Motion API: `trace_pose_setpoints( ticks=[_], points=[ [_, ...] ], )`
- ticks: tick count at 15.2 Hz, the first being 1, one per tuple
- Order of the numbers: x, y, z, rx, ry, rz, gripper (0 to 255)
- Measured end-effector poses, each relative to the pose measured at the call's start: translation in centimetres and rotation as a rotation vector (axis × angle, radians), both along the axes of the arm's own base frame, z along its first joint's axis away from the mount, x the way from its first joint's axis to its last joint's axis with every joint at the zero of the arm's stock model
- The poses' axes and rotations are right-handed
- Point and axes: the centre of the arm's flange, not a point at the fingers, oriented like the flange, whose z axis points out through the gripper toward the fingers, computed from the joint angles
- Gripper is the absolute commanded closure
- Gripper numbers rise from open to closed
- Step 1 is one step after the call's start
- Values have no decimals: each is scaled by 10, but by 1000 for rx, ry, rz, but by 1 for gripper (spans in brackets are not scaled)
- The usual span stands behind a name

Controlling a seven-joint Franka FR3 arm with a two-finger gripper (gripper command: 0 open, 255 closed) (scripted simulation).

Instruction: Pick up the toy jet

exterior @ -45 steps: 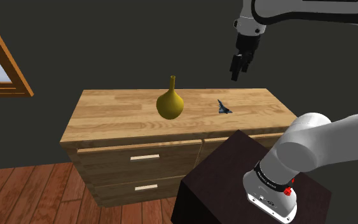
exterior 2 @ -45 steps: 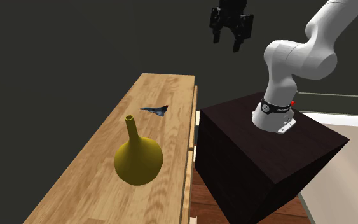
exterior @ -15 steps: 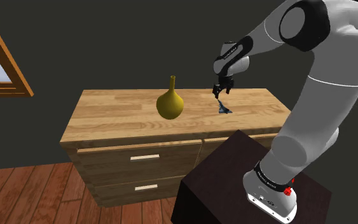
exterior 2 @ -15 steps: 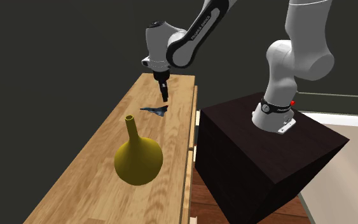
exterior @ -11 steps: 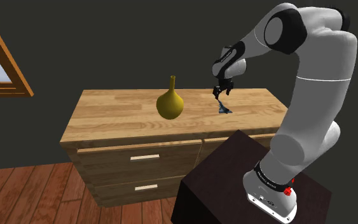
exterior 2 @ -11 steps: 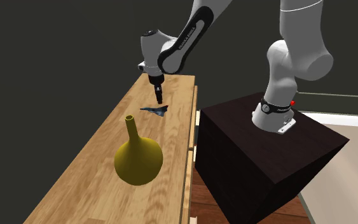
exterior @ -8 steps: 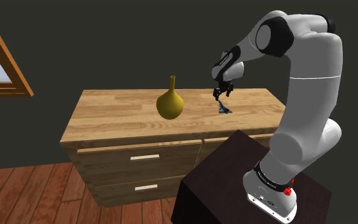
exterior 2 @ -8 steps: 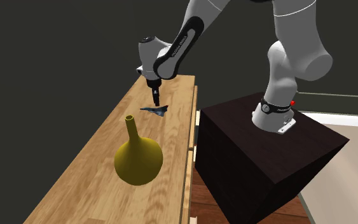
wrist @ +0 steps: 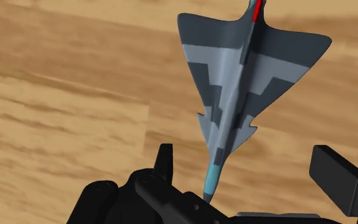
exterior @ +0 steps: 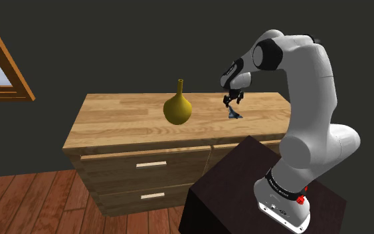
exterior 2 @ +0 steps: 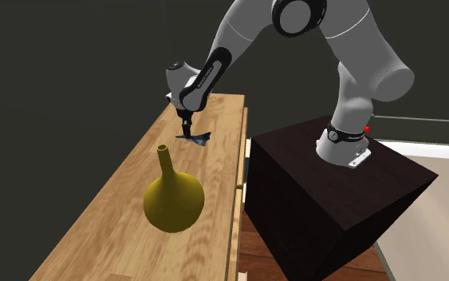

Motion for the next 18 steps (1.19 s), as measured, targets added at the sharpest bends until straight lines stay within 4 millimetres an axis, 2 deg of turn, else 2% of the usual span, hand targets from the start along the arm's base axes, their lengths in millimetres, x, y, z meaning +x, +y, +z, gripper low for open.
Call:
trace_pose_setpoints(
  ticks=[7, 8, 18],
  points=[
    [1, -2, -36, 0, 0, -4, 0],
    [1, -2, -39, -1, 0, -4, 255],
    [0, -4, -41, -2, -1, -6, 255]
  ],
)
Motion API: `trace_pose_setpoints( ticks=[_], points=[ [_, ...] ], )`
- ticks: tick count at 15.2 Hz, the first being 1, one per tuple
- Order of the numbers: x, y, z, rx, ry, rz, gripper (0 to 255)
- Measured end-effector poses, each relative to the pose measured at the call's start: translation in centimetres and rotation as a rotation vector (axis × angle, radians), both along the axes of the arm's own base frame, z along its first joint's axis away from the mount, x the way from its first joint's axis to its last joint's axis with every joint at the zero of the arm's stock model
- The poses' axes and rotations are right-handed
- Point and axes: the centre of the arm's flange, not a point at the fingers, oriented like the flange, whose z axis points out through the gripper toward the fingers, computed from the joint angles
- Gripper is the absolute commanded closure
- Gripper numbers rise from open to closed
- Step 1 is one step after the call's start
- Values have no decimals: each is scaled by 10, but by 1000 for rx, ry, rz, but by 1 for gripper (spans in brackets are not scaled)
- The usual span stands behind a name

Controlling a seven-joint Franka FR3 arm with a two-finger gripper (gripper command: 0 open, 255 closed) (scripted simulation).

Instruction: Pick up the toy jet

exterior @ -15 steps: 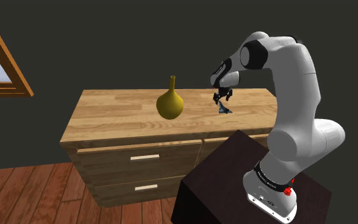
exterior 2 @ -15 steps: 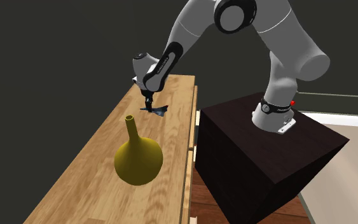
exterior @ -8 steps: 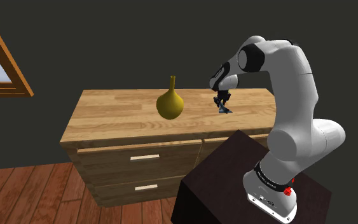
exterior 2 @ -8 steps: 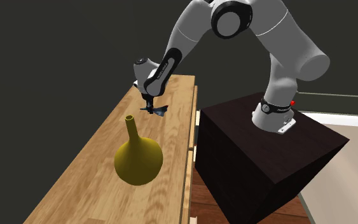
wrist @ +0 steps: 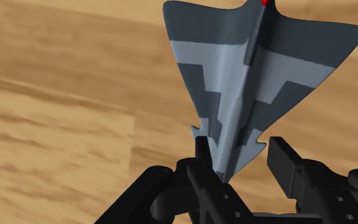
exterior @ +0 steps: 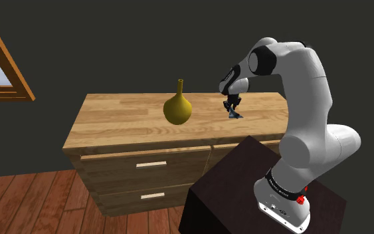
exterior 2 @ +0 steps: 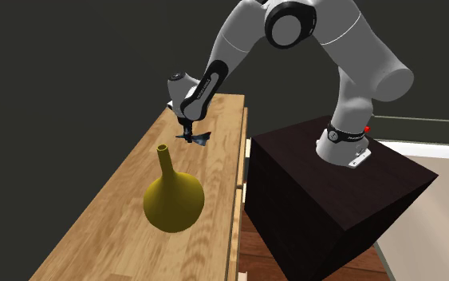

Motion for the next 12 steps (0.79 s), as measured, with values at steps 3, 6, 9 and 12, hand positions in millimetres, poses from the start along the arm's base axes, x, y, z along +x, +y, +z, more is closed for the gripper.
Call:
trace_pose_setpoints(
  ticks=[3, 6, 9, 12],
  points=[
    [0, 2, 11, 1, 0, 2, 255],
    [2, 1, 26, 1, 0, 2, 255],
    [1, 2, 42, 1, 0, 2, 255],
    [0, 2, 58, 1, 0, 2, 255]
  ],
)
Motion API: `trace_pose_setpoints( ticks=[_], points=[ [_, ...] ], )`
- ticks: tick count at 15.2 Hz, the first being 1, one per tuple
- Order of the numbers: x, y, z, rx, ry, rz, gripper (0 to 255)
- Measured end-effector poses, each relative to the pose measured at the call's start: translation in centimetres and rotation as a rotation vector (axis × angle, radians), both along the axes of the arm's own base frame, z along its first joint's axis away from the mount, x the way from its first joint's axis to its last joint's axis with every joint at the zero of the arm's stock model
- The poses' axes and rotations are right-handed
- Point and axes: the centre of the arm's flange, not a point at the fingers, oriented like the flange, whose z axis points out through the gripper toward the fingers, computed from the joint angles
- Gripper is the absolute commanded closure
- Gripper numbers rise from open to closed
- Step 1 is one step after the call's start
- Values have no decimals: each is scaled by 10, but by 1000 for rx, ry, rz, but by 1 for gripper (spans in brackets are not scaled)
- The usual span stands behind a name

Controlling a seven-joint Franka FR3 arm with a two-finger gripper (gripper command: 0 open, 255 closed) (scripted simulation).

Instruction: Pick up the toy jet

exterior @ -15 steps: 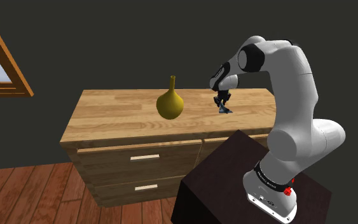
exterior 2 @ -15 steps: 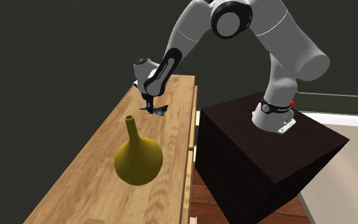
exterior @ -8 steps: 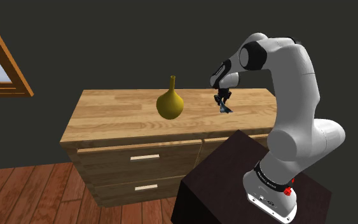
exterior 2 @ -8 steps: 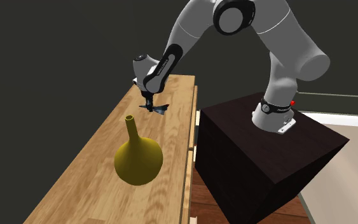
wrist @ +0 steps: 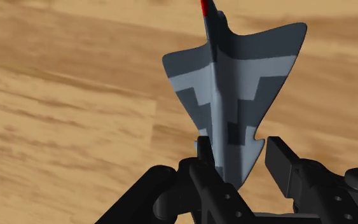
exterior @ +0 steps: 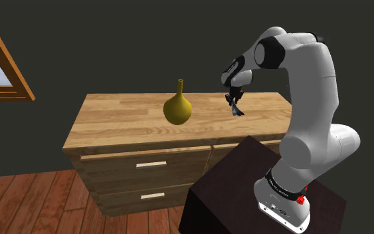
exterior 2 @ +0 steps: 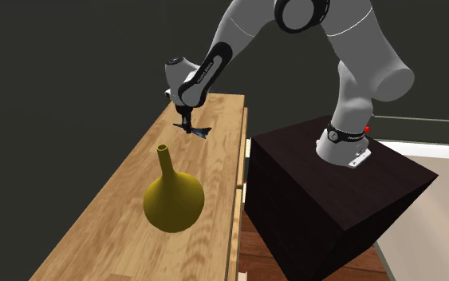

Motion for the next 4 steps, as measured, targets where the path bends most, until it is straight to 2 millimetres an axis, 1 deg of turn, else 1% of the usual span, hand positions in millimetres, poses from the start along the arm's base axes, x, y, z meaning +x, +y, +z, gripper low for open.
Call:
trace_pose_setpoints(
  ticks=[4],
  points=[
    [0, -1, 19, 0, 0, 0, 255]
  ],
)
